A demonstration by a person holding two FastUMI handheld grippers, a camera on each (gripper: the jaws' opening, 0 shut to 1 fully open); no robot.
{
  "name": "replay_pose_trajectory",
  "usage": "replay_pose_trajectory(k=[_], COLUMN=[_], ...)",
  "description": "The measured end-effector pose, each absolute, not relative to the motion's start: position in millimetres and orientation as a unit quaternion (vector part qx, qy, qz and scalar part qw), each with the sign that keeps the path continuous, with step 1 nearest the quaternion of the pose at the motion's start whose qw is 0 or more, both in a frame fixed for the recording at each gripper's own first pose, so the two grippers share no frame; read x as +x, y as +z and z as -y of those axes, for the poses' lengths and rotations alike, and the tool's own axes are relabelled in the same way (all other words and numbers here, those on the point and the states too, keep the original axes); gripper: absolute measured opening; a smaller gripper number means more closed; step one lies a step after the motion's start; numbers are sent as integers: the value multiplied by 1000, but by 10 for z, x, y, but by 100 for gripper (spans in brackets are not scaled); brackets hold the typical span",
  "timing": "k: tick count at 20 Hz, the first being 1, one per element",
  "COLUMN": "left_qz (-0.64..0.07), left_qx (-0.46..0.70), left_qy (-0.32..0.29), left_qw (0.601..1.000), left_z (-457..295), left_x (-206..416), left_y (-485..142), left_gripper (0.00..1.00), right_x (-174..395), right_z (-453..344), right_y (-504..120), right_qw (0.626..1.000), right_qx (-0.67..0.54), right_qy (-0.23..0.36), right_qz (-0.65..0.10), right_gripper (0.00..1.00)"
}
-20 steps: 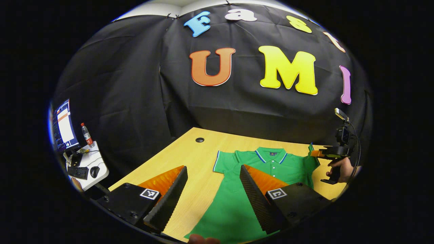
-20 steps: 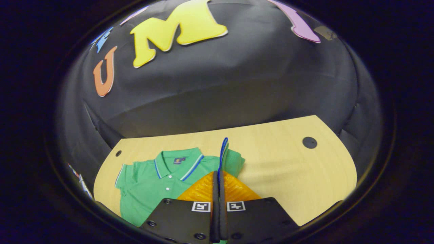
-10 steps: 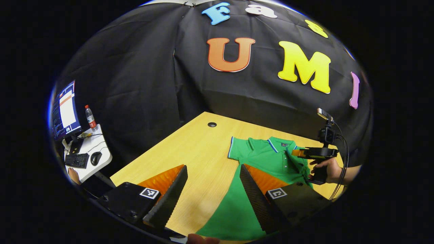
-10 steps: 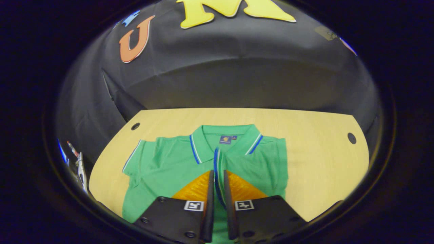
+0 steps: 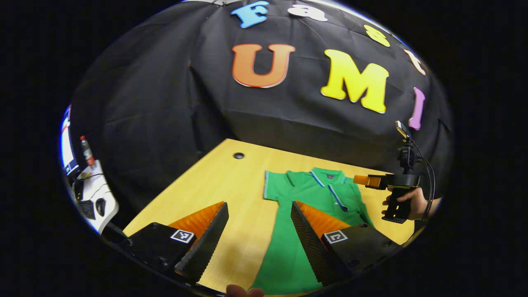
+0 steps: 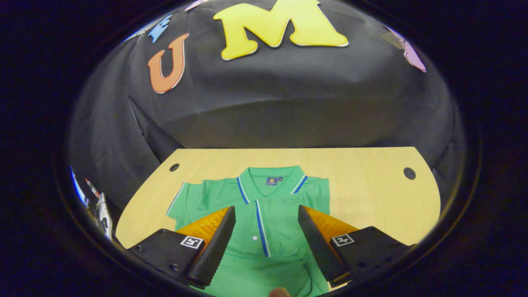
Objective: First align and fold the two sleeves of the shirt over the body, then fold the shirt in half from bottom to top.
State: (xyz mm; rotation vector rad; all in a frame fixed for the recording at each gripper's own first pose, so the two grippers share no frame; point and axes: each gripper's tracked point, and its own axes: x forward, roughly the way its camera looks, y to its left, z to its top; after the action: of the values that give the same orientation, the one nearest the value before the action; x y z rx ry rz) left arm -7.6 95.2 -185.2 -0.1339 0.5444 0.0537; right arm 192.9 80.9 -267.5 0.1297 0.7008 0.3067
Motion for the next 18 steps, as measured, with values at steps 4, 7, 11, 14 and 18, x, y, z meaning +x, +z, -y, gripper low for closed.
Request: replay_pose_trajectory(k=[4,7,11,14,18], left_qz=[-323,-352,-420,-470,-520], left_qx=[-81,-93,-92,-95,-136], left_qy=[-38,-62,-122,-129,-115], left_qw=[942,929,894,868,835], left_z=[-850,-863,-747,-814,-901], left_x=[298,670,1099,1445,1818], left_y=[-2135,-2360,-2672,-2885,-3212], left_gripper=[99,99,99,99,98], right_x=[1347,858,340,164,77], right_z=[-571,-334,-136,-142,-214], right_y=[-2073,-1844,-1766,-1780,-1895], right_qw=[936,939,936,930,921], right_qx=[57,50,33,21,33], right_qy=[170,173,186,203,212], right_qz=[-303,-293,-297,-306,-324], right_gripper=[96,96,96,96,96])
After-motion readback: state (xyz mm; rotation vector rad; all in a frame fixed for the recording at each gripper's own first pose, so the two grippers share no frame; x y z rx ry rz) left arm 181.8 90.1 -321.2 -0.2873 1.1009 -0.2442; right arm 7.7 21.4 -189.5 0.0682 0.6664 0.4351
